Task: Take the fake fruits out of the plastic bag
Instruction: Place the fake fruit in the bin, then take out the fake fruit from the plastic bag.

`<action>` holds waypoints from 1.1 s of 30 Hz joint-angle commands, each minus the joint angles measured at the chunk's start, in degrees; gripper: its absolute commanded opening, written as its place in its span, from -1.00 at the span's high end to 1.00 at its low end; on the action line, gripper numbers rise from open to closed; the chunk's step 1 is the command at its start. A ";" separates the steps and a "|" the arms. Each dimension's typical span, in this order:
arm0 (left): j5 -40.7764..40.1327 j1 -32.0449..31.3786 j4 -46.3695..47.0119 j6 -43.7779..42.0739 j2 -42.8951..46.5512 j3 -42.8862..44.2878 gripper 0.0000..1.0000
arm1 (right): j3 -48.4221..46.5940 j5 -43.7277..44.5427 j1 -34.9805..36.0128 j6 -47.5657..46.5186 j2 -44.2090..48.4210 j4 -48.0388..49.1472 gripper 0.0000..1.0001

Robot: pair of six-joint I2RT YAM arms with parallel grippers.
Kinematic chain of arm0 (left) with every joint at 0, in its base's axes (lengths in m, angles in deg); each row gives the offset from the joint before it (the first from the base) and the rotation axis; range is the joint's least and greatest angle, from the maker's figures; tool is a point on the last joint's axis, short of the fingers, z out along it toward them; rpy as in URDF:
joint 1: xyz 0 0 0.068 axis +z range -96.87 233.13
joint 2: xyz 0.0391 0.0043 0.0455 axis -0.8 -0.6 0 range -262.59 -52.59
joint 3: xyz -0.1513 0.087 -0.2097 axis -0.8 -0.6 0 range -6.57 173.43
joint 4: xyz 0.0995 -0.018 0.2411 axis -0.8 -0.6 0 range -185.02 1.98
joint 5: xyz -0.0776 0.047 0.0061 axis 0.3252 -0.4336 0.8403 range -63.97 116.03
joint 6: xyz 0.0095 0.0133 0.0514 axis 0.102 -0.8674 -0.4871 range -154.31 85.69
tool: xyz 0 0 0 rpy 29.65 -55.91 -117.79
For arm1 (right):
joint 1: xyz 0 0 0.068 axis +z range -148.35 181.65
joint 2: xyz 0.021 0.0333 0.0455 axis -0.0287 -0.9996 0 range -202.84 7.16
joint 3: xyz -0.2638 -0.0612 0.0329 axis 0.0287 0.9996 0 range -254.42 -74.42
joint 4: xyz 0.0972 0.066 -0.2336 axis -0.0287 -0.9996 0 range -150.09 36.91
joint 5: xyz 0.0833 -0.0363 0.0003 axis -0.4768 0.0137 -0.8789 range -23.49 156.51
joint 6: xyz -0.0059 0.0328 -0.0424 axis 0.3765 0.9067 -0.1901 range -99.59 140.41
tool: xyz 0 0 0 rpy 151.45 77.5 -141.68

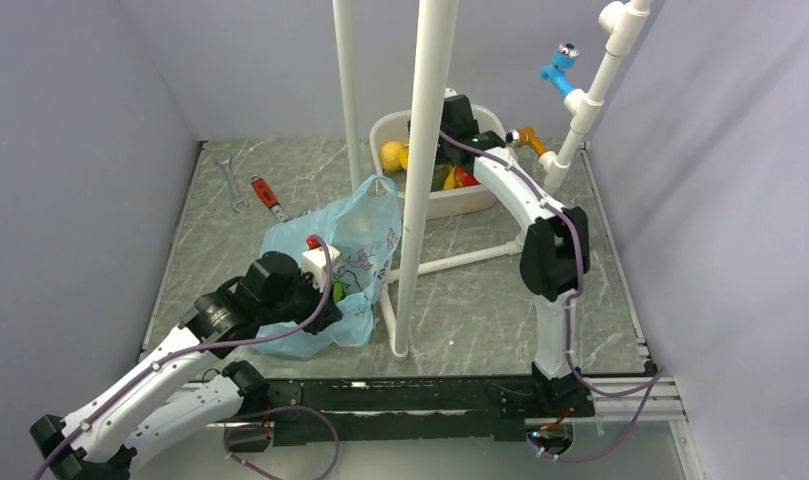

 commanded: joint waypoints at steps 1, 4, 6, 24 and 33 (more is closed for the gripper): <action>-0.84 -0.28 1.57 3.69 1.58 -0.65 0.61 | 10.19 -3.46 1.32 1.07 12.74 2.78 -0.79; -0.82 -0.26 0.61 4.07 1.72 -0.18 0.68 | 21.54 -6.08 1.84 3.19 22.27 9.72 -0.81; -0.52 -0.30 1.09 3.99 2.23 -0.67 0.69 | 25.76 -7.92 1.87 4.07 26.38 11.09 -0.81; -3.52 -0.26 -2.59 7.59 0.58 0.45 1.00 | 43.33 -34.31 20.02 -0.57 28.58 25.63 -0.49; -4.98 -0.32 -5.60 9.48 0.37 1.50 1.00 | 36.81 -36.89 24.43 -7.65 15.13 26.04 -0.69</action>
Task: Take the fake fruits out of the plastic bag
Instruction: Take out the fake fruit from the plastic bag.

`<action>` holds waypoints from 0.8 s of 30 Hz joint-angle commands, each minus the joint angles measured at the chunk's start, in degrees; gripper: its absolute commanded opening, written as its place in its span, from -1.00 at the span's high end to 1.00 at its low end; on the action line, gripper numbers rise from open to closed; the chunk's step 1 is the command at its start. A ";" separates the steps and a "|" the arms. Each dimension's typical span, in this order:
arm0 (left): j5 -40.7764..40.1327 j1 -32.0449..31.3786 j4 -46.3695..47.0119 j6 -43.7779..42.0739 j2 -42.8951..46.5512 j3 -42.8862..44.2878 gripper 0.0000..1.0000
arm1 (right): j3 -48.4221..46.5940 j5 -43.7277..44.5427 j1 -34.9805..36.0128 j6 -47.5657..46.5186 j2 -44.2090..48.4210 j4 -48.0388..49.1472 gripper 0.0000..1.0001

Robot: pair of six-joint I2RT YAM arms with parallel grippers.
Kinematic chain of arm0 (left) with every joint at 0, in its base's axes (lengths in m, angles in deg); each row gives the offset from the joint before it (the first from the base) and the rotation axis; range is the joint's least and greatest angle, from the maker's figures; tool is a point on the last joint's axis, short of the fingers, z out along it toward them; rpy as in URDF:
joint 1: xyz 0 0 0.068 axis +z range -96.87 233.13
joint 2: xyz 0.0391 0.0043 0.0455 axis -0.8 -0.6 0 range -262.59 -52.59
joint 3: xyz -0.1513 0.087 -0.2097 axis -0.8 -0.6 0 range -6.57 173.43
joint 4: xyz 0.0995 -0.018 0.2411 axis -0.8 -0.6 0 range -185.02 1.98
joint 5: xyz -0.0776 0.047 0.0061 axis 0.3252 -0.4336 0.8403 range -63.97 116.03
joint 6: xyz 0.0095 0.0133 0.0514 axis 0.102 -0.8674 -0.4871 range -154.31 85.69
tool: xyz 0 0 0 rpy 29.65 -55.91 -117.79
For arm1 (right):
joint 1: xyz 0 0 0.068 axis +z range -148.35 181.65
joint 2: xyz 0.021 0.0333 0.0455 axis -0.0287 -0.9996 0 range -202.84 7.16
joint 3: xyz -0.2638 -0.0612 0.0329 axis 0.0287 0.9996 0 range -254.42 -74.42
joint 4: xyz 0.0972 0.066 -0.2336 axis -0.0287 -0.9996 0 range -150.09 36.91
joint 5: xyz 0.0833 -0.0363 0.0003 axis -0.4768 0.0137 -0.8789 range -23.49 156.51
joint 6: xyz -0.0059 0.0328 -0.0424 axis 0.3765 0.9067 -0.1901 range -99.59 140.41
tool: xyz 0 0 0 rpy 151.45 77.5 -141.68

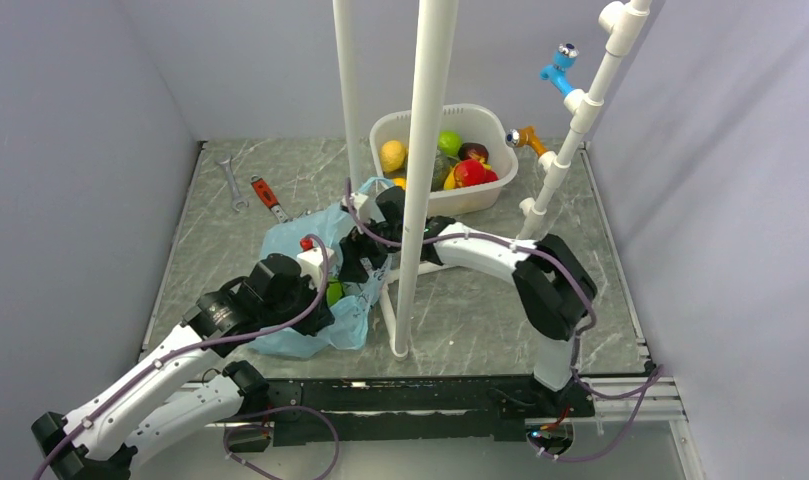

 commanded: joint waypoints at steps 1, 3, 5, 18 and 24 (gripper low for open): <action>-1.22 -0.27 -1.17 1.88 1.11 1.99 1.00 | -4.91 -3.82 2.23 -5.03 -3.46 3.71 -0.73; -1.36 -0.26 -0.35 1.95 1.64 1.34 1.00 | -5.50 -5.04 3.07 -5.29 -5.13 3.75 -0.83; -1.56 -0.28 -0.63 2.01 1.60 1.52 1.00 | -6.79 -6.12 3.67 -7.05 -7.37 4.79 -0.88; -1.43 -0.35 -0.62 2.07 1.55 1.22 1.00 | -9.33 -1.64 7.98 -10.37 -13.37 1.54 -0.99; -2.86 -0.36 -0.05 2.29 2.61 0.76 1.00 | -8.32 1.77 8.58 -9.44 -13.85 2.89 -0.87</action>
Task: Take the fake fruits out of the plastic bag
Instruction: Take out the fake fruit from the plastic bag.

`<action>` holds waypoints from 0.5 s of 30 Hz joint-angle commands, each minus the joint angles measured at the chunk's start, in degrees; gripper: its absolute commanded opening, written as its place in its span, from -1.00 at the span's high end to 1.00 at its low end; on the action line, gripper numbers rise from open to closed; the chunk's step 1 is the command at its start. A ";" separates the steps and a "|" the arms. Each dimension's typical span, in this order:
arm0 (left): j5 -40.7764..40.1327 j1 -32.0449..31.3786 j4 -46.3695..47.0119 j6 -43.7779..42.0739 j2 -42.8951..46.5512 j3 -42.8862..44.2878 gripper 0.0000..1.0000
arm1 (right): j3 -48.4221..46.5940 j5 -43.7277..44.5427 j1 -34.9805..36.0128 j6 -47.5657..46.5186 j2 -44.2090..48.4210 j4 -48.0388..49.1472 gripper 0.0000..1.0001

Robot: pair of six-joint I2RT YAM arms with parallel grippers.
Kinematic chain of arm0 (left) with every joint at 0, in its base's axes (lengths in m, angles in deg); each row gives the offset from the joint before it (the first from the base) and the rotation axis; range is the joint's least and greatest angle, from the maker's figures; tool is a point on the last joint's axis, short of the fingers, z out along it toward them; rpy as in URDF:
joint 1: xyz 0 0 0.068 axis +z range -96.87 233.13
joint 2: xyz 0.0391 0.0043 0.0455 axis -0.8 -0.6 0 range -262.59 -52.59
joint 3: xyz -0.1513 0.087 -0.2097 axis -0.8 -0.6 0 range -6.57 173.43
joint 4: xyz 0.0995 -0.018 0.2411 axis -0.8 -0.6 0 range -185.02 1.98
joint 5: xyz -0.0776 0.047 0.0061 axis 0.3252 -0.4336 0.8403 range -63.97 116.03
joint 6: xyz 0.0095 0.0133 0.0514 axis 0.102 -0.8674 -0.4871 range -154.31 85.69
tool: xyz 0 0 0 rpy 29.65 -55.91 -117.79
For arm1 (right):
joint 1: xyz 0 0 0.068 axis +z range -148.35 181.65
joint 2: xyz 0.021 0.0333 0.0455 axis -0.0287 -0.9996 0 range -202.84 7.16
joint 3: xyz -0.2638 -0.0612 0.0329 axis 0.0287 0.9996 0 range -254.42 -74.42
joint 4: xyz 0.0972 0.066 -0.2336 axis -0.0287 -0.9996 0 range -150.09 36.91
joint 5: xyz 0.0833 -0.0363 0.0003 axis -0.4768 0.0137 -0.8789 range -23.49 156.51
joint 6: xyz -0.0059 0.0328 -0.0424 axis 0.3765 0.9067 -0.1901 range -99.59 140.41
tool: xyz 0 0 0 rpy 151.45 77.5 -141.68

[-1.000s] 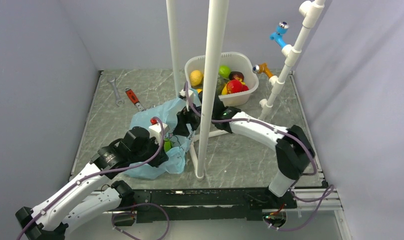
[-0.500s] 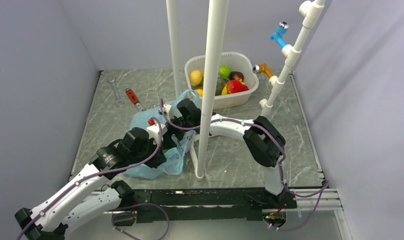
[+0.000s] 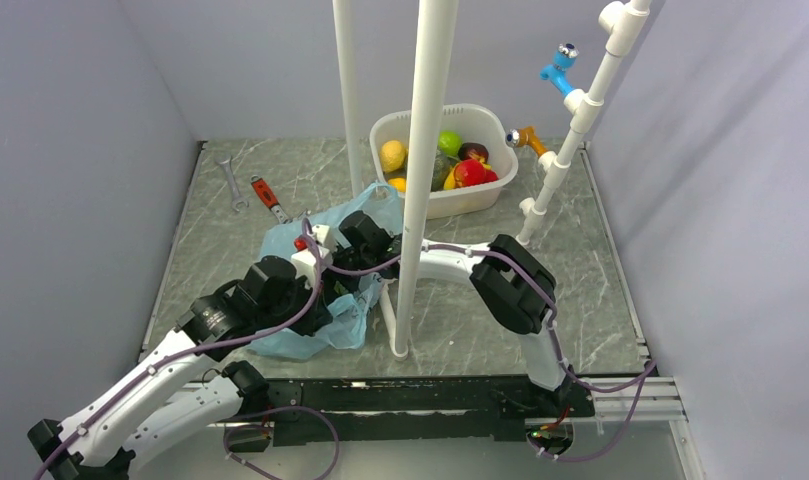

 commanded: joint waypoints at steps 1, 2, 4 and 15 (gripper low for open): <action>-1.76 -0.21 0.49 1.00 0.45 0.88 1.00 | -0.81 2.58 0.40 0.06 -0.14 2.58 -0.78; -1.82 -0.30 0.42 1.08 0.33 0.90 1.00 | -0.68 2.83 0.39 0.80 0.07 2.84 -0.70; -2.02 -0.27 0.25 1.01 0.33 1.05 1.00 | -1.31 2.74 0.15 1.54 0.18 2.87 -0.49; -7.85 -0.31 -1.20 2.36 3.22 1.88 1.00 | 5.03 -0.84 -5.01 14.50 8.50 14.33 0.36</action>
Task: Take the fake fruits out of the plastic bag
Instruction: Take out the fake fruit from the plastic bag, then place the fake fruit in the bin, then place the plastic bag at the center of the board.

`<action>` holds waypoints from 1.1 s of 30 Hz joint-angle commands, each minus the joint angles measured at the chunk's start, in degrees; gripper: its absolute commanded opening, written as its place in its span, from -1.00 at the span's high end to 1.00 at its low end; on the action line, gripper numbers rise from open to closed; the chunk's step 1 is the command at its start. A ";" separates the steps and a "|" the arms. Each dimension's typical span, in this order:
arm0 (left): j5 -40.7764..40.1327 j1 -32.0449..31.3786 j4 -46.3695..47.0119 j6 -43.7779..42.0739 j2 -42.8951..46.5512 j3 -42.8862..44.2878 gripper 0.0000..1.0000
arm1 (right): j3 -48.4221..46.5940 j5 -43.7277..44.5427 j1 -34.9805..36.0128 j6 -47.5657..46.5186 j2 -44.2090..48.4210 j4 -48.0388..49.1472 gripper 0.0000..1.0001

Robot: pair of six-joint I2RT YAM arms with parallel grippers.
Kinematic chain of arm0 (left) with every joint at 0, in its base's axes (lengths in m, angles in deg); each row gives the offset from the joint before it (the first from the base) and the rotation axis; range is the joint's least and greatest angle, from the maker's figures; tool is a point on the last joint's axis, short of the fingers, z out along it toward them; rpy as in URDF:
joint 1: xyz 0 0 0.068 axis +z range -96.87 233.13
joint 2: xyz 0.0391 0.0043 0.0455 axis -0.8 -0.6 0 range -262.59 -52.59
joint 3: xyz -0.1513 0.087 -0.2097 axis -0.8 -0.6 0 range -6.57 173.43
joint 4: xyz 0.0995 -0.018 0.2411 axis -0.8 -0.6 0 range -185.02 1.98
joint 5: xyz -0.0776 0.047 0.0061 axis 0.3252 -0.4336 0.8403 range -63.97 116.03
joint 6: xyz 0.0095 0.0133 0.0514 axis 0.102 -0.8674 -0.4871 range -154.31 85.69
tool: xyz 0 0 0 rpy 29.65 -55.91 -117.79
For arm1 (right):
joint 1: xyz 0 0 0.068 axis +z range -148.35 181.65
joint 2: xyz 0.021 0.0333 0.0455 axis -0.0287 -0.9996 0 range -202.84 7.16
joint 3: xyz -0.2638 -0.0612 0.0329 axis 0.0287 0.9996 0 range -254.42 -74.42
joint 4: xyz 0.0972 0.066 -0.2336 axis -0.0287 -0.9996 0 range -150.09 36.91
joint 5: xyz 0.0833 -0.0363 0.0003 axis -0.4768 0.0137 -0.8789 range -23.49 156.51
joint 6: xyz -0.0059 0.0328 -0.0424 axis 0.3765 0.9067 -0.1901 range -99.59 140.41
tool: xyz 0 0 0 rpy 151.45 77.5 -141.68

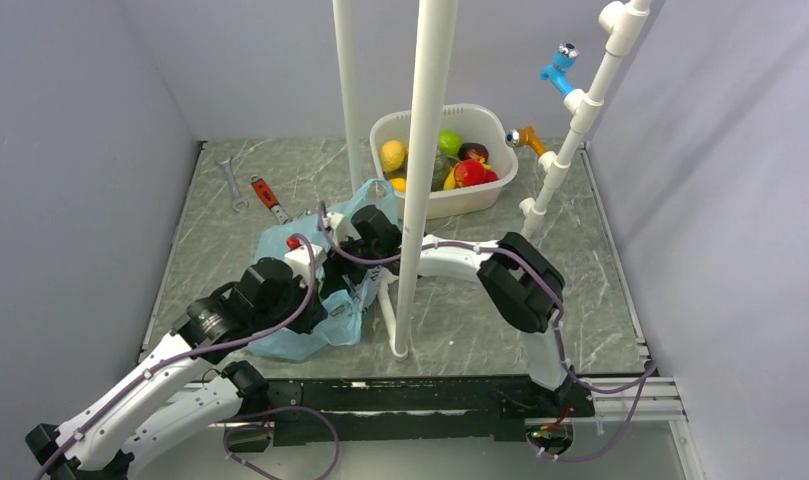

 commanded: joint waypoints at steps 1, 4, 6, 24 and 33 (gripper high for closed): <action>-5.06 -0.20 -1.15 1.69 2.50 2.13 1.00 | 2.74 -3.08 -3.87 7.72 8.39 9.16 0.37; -9.72 -0.23 -1.85 2.24 3.52 2.91 1.00 | 3.08 -3.25 -5.55 9.46 11.53 9.33 0.41; -12.99 -0.17 -2.16 2.87 3.99 3.75 1.00 | 3.66 -3.47 -6.74 11.10 14.14 9.73 0.42; -41.04 0.88 9.80 -17.36 -12.56 30.02 1.00 | 2.77 10.89 -21.71 14.02 30.95 3.60 0.52; -44.32 11.18 12.94 -18.71 -18.49 30.86 1.00 | -6.35 17.49 -26.74 11.70 24.28 -1.84 0.53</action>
